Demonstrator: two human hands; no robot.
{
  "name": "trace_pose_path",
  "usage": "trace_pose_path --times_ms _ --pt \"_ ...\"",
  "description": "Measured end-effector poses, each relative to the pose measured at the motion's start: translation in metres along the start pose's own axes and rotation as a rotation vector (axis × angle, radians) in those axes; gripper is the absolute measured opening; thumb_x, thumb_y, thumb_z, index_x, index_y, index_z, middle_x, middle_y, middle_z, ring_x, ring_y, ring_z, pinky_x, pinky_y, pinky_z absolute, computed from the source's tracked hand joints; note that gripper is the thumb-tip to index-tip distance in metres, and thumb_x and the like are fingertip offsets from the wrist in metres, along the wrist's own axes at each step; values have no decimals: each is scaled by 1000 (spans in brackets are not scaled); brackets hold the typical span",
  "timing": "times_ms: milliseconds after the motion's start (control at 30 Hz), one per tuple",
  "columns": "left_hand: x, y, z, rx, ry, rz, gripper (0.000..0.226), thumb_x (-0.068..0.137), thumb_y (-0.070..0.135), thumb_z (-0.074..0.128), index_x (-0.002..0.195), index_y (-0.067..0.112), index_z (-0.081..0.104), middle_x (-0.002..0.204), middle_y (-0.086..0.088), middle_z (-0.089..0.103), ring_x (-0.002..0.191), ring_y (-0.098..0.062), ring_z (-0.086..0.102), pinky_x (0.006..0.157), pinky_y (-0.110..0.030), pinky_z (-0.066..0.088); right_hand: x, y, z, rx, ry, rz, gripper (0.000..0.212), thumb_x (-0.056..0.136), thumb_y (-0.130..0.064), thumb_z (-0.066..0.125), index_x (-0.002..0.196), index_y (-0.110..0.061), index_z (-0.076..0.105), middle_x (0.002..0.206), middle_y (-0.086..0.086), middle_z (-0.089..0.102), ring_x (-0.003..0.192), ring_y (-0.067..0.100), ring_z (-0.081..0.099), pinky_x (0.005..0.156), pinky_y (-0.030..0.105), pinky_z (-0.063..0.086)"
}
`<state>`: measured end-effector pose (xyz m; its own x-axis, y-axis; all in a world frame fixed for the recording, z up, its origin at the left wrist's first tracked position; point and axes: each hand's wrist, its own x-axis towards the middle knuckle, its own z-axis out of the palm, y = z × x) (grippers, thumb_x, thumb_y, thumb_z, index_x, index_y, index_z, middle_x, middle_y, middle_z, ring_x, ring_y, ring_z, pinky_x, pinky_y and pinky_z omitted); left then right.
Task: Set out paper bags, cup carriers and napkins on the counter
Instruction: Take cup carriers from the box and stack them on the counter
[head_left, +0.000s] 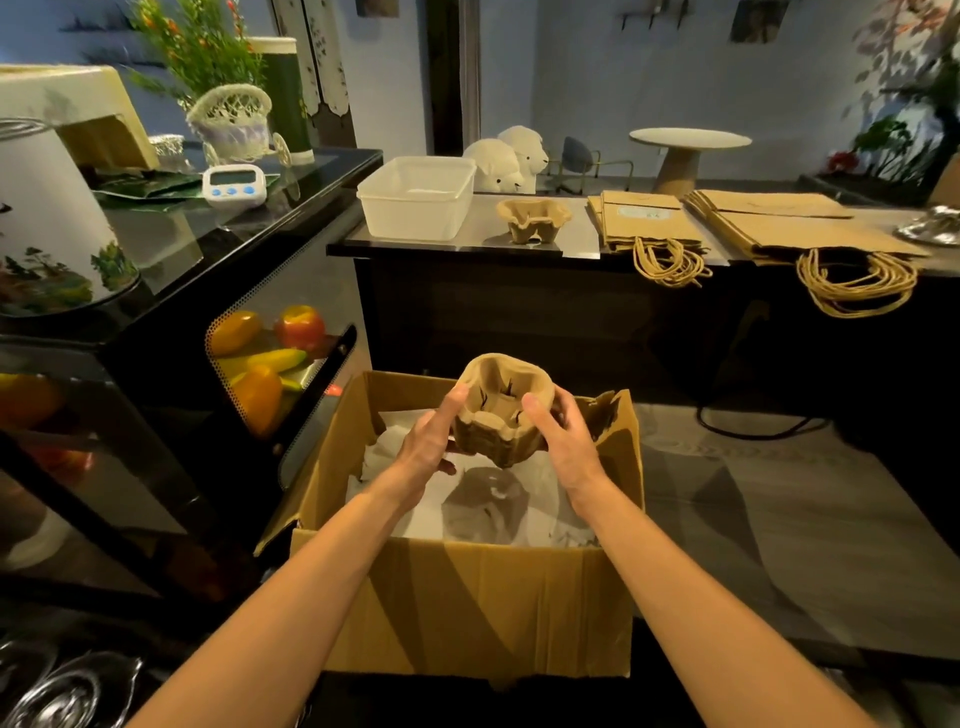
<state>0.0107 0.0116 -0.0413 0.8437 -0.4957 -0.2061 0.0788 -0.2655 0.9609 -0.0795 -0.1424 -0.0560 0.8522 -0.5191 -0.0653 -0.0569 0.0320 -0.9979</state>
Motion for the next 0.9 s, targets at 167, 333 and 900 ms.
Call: trace_pose_path --times_ms 167,333,900 --pt "-6 1 -1 -22 9 -14 82 75 85 37 119 21 63 113 -9 69 100 -25 63 74 -33 45 -2 -3 -1 11 18 -9 53 82 -69 64 128 -47 54 131 -6 60 123 18 57 108 50 49" --pt "-10 0 -4 -50 30 -9 81 77 87 34 115 24 67 111 -9 70 94 -25 64 63 -27 43 -5 -8 1 44 9 -13 64 81 -67 65 135 -36 54 130 -6 61 125 17 55 111 47 46" --pt "-10 2 0 -94 45 -12 62 89 77 33 112 29 65 115 -5 67 104 -28 63 75 -32 49 -12 -12 1 26 0 -23 72 74 -72 63 136 -38 52 135 -8 57 128 16 51 112 46 44"
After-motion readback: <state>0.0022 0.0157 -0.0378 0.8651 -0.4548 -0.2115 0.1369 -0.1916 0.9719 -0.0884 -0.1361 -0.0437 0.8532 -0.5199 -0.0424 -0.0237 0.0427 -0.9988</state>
